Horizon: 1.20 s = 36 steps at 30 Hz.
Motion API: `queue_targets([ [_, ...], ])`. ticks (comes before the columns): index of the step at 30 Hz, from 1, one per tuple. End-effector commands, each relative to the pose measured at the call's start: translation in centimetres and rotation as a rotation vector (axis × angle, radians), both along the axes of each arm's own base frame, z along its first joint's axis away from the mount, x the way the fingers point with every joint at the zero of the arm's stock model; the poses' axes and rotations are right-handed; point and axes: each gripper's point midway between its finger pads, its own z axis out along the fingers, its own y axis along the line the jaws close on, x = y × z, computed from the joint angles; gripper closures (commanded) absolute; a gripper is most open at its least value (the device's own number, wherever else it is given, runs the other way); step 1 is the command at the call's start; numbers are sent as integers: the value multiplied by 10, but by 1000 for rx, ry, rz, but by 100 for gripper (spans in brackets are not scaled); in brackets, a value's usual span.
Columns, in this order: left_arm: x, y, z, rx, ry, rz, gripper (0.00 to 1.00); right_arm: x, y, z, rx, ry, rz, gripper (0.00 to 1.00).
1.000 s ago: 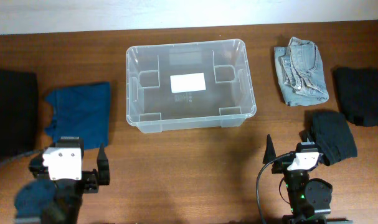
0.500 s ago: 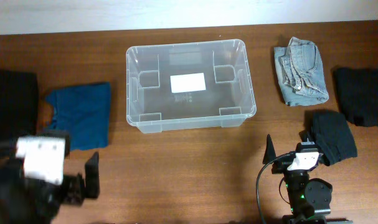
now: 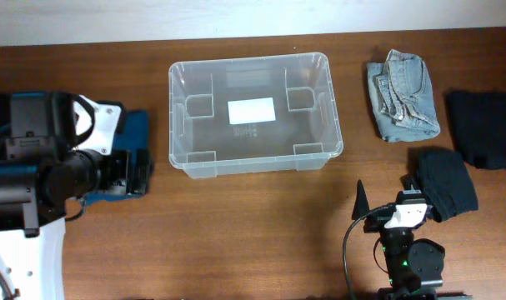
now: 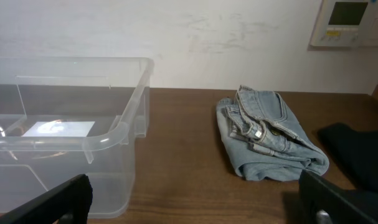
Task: Pack container
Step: 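Move the left gripper left over the folded teal shirt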
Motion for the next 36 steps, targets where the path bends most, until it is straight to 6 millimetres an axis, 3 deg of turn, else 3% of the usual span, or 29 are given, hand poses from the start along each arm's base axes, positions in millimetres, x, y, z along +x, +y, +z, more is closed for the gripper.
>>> queue_targets([
  [1,7,-4,15,-98,-65,-8,1,0,2,-2,1,3,8,2],
  [8,16,22,29,-293,-131,79,1,0,2,-2,1,3,8,2],
  [13,26,2,41,-453,-183,-75,1,0,2,-2,1,3,8,2],
  [17,39,7,30,-479,-126,-64,1,0,2,-2,1,3,8,2],
  [21,53,14,34,-480,-114,-56,1,0,2,-2,1,3,8,2],
  [24,60,36,34,-384,-100,62,1,0,2,-2,1,3,8,2],
  [27,57,80,37,-185,-94,276,1,0,2,-2,1,3,8,2],
  [31,40,137,59,-14,-146,662,1,0,2,-2,1,3,8,2],
  [36,26,162,76,7,-217,793,1,0,2,-2,1,3,9,2],
])
